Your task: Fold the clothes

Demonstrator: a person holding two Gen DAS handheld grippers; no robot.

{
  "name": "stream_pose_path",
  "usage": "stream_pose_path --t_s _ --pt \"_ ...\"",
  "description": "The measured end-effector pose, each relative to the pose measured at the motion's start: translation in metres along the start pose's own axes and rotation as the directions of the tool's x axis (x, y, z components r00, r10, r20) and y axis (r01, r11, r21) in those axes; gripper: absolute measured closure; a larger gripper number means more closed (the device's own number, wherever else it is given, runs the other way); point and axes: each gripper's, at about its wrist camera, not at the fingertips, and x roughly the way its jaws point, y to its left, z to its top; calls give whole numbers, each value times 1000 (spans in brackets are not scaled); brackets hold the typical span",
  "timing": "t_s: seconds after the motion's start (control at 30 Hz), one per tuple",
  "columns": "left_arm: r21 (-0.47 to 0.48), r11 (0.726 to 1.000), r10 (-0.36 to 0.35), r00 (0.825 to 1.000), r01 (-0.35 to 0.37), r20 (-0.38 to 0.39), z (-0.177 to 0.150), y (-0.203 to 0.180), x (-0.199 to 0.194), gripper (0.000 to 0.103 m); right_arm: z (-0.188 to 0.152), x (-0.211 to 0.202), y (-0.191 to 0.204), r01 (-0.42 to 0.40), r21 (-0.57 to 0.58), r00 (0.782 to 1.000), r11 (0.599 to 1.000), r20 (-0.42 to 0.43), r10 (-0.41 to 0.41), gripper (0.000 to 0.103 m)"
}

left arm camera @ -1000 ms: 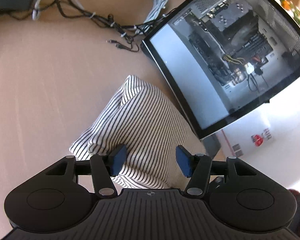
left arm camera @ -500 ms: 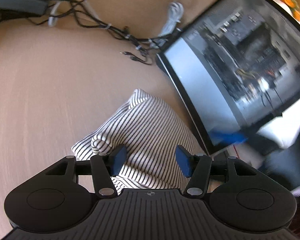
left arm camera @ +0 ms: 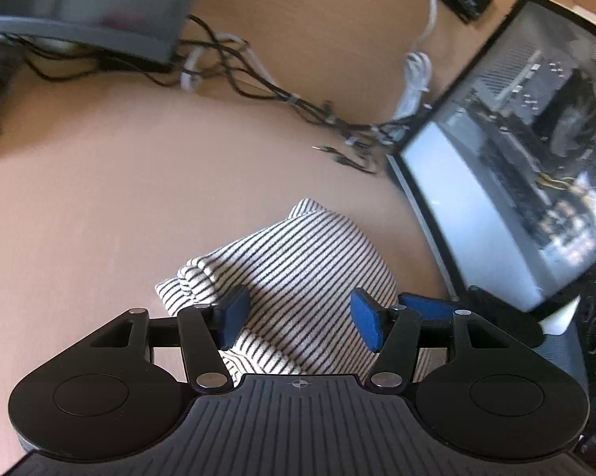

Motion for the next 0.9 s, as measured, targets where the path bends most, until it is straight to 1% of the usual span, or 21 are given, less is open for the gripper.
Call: stream_pose_path --t_s 0.07,0.13,0.17,0.3,0.33,0.4,0.43,0.47,0.5,0.57,0.6,0.63,0.67,0.7,0.77,0.8,0.83,0.87,0.9 --pt "-7 999 43 999 -43 20 -4 2 -4 33 4 4 5 -32 -28 999 999 0 32 0" --pt "-7 996 84 996 -84 37 -7 3 -8 33 7 2 10 -63 -38 998 997 11 63 0" --pt "-7 996 92 995 -92 41 -8 4 -9 33 9 -3 12 -81 -35 996 996 18 82 0" --pt "-41 997 74 996 -72 56 -12 13 -12 34 18 -17 -3 -180 29 983 983 39 179 0" --pt "-53 996 72 996 -69 59 -12 14 -12 34 20 -23 -10 -190 66 981 980 63 186 0" --pt "-59 996 71 996 -67 58 -12 15 -11 34 25 -37 -21 -175 140 980 975 121 159 1" --pt "-54 996 73 996 -70 54 -13 14 -11 34 29 -41 -28 -154 170 980 973 154 128 3" --pt "-49 996 75 996 -72 50 -13 13 -11 34 34 -41 -32 -144 188 979 972 170 112 17" --pt "-44 996 76 996 -74 47 -12 12 -10 34 40 -35 -36 -143 195 979 970 171 110 29" --pt "-31 997 77 996 -76 47 -13 11 -10 34 52 -23 -44 -142 209 979 968 174 106 32" --pt "-33 997 75 996 -73 51 -15 12 -10 34 58 -17 -48 -142 216 979 966 175 104 37" --pt "-36 997 72 996 -70 54 -16 13 -11 34 63 -7 -50 -138 216 981 967 163 104 41" --pt "-38 997 72 996 -70 56 -17 13 -12 34 67 8 -52 -130 221 987 967 127 104 43" --pt "-41 996 76 996 -73 57 -18 13 -12 34 69 24 -53 -120 235 991 965 80 104 43" --pt "-47 996 83 995 -80 57 -19 13 -14 34 66 48 -57 -113 265 994 958 20 112 43" --pt "-47 996 85 995 -82 58 -20 13 -14 34 63 58 -59 -111 280 993 954 -4 117 35" --pt "-44 996 83 995 -81 59 -21 13 -14 34 60 68 -61 -109 295 992 949 -28 123 31" --pt "-41 996 81 995 -79 61 -21 14 -14 34 59 73 -62 -111 301 991 947 -37 129 28" --pt "-42 996 79 995 -76 63 -21 15 -13 34 60 72 -62 -118 301 990 946 -35 135 28"
